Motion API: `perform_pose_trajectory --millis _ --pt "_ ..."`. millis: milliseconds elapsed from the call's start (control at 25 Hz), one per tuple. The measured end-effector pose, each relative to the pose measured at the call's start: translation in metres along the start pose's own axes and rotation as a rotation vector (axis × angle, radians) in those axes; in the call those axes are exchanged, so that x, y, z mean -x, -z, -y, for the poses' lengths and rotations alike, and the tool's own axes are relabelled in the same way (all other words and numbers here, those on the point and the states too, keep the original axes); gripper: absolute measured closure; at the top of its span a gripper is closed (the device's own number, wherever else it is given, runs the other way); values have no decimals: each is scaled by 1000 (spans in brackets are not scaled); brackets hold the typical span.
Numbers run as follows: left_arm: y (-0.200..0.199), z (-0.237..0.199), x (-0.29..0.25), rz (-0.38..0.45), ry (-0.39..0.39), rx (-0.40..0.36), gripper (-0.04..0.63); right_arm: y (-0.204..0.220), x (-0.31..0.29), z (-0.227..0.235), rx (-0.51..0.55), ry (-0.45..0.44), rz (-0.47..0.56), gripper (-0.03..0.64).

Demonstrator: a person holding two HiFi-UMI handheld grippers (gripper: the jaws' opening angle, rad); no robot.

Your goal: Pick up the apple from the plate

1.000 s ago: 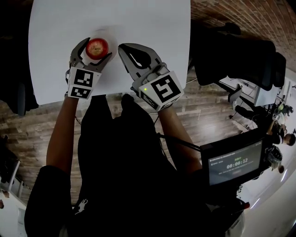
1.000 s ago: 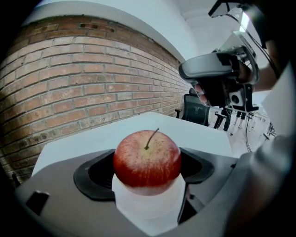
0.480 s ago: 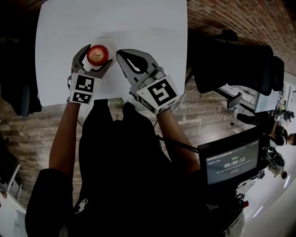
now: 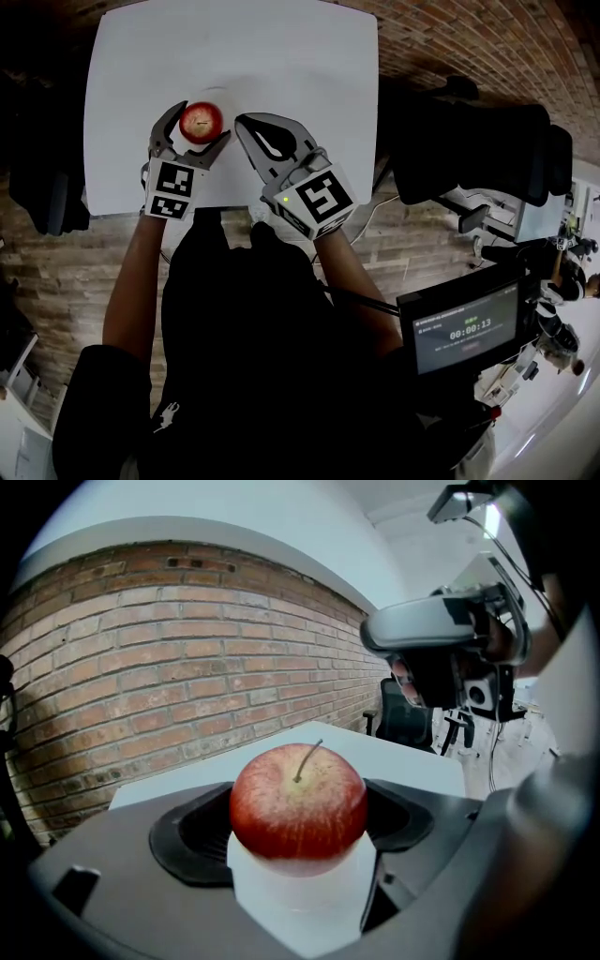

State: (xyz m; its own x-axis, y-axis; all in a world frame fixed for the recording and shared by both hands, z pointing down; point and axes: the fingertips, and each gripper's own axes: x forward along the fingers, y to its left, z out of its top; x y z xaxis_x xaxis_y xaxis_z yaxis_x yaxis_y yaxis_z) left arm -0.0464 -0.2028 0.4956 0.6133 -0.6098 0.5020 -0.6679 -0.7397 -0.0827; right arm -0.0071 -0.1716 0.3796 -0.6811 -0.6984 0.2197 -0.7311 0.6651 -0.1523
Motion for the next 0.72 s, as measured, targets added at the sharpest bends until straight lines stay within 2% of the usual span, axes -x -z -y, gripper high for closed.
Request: perform_pose_trajectory --millis 520,720 --pt "-21 0 20 33 -30 -18 179 -16 10 -12 17 -26 29 615" --pt "-32 8 29 47 -32 6 179 -26 18 -17 33 -36 57 614"
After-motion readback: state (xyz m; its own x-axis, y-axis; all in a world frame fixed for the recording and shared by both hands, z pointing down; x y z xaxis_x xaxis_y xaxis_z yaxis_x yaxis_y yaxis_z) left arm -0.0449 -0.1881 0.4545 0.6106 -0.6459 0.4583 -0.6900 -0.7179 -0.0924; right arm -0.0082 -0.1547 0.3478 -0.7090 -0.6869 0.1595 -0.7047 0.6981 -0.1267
